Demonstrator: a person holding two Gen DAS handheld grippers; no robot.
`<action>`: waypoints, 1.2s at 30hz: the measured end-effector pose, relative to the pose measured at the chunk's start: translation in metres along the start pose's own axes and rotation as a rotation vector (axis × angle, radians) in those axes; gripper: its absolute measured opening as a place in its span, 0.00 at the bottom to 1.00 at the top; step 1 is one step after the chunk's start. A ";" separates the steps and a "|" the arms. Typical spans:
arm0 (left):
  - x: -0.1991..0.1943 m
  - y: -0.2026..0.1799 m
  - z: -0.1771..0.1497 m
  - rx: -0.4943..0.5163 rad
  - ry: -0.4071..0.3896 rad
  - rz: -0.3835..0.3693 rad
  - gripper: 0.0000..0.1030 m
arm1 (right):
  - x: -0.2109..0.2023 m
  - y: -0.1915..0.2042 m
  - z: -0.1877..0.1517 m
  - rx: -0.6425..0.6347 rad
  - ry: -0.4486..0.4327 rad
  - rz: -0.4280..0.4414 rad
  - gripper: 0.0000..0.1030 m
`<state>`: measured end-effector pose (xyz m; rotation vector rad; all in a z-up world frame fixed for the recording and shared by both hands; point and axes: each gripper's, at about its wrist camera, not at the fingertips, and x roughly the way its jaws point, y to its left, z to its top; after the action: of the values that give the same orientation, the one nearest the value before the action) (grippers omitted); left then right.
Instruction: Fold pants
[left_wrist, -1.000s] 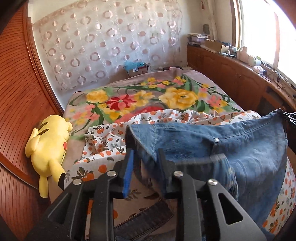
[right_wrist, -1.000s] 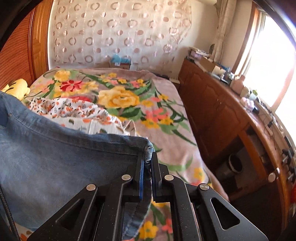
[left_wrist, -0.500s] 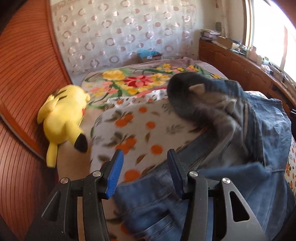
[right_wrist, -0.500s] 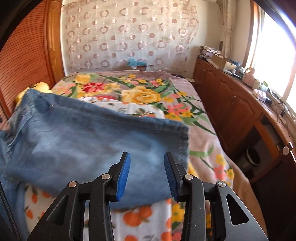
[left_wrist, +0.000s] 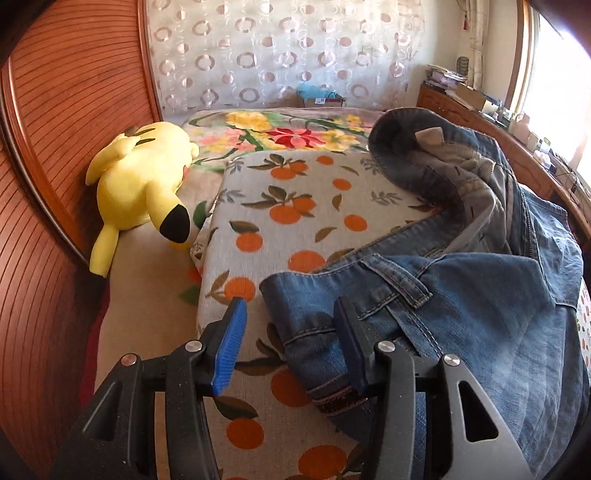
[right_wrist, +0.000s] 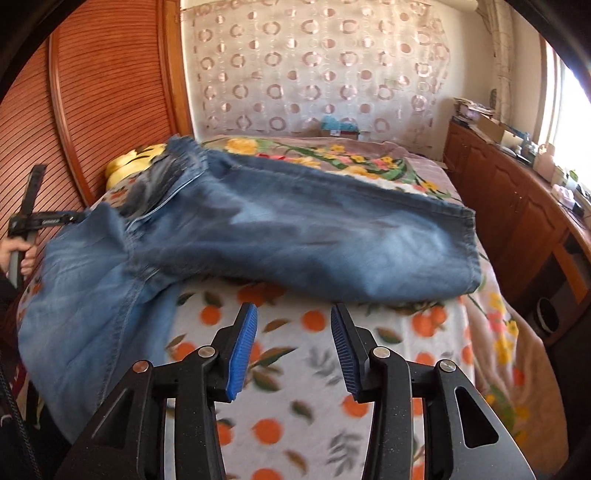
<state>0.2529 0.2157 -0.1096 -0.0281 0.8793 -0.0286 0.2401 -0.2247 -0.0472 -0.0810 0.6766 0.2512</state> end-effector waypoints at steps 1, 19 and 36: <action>0.000 0.000 -0.002 -0.006 0.000 -0.005 0.49 | -0.003 0.003 -0.003 -0.005 0.001 0.012 0.42; 0.007 -0.019 -0.006 0.008 0.021 0.044 0.48 | -0.048 0.008 -0.077 -0.061 0.064 0.150 0.43; 0.006 -0.024 -0.007 0.049 0.000 0.058 0.17 | -0.052 0.033 -0.075 -0.032 0.135 0.158 0.43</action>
<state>0.2512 0.1911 -0.1182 0.0438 0.8786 0.0043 0.1473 -0.2150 -0.0726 -0.0759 0.8149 0.4117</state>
